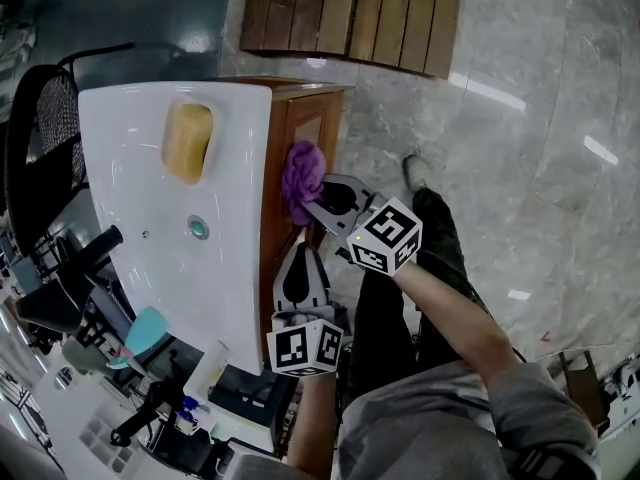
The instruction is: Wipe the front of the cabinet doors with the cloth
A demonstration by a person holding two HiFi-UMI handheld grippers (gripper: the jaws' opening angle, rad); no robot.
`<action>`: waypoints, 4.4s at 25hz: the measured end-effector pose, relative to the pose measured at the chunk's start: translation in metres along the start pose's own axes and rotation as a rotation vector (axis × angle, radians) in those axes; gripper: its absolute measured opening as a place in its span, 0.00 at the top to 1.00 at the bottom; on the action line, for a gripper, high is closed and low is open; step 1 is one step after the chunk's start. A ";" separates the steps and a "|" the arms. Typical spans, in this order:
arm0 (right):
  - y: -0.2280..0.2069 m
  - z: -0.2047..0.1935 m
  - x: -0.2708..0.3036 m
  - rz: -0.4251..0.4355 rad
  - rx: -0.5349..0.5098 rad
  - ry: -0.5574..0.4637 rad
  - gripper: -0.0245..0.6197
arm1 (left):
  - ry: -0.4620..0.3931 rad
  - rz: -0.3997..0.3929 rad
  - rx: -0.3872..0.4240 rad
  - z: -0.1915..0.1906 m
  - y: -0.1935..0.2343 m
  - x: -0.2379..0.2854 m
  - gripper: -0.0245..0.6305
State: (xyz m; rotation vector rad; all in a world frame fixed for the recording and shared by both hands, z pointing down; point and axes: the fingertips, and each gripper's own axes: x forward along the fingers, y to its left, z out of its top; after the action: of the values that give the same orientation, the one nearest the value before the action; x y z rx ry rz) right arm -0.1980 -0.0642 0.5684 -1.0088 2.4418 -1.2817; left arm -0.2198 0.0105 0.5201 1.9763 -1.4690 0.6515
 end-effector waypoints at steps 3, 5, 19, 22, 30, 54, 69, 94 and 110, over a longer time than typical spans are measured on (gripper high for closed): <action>-0.006 -0.003 0.003 -0.028 0.003 0.014 0.84 | 0.006 -0.005 -0.002 -0.003 0.002 0.003 0.95; -0.009 -0.005 0.006 -0.045 0.010 0.019 0.84 | 0.012 -0.010 -0.003 -0.006 0.003 0.004 0.95; -0.044 -0.029 0.020 -0.124 0.041 0.067 0.84 | 0.050 -0.018 0.003 -0.019 0.008 0.019 0.95; -0.051 -0.034 0.023 -0.138 0.044 0.075 0.84 | 0.059 -0.023 0.004 -0.021 0.008 0.023 0.95; -0.079 -0.054 0.027 -0.172 0.050 0.125 0.84 | 0.086 -0.034 0.000 -0.033 0.005 0.033 0.95; -0.153 -0.112 0.036 -0.281 0.073 0.238 0.84 | 0.124 -0.026 0.021 -0.059 0.013 0.069 0.95; -0.182 -0.131 0.034 -0.353 0.043 0.300 0.84 | 0.145 -0.034 0.008 -0.066 0.010 0.086 0.95; -0.158 -0.067 -0.040 -0.362 0.052 0.141 0.84 | 0.074 -0.065 0.013 -0.038 -0.008 0.068 0.95; -0.083 0.021 -0.057 -0.205 -0.061 -0.042 0.84 | 0.028 -0.053 0.030 -0.011 -0.011 0.058 0.95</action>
State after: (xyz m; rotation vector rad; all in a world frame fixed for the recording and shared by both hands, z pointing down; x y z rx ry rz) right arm -0.1059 -0.0726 0.6136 -1.3175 2.4103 -1.2372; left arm -0.1941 -0.0189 0.5659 2.0135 -1.3935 0.6789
